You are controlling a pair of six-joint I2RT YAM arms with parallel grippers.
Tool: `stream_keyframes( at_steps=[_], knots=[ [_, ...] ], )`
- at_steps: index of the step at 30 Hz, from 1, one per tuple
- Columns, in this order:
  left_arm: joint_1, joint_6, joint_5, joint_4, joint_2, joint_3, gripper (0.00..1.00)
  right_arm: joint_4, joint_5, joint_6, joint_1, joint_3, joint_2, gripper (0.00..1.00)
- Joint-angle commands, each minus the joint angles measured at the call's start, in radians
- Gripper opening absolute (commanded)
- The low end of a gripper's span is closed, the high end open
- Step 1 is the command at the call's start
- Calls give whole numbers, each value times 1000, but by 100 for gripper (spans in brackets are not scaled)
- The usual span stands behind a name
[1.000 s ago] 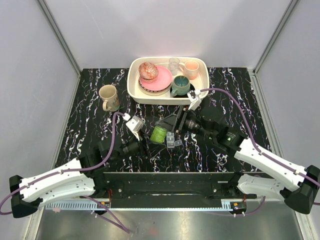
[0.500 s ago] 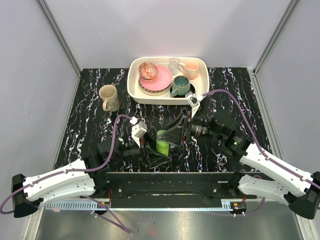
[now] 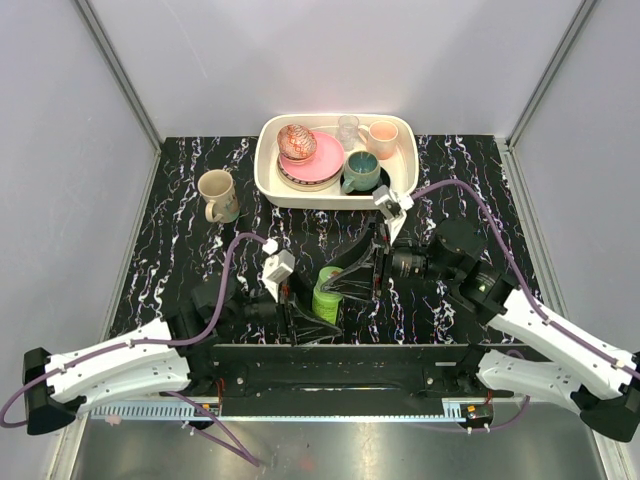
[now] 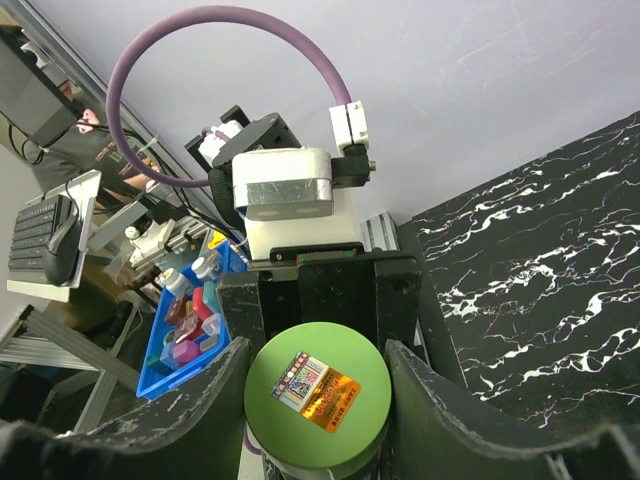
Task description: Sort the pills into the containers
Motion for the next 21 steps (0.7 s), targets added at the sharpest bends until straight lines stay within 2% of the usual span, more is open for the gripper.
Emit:
stream_keyframes(
  at_steps=[1,9,21],
  knots=[
    [-4,10,17,79,-49,21,0,-12,-7,-45,7,50,-37,0],
    [-4,13,11,60,-59,27,0,-78,16,-63,7,67,-45,0],
    [-4,36,-9,-10,-81,44,0,-301,57,-123,7,113,-25,0]
  ],
)
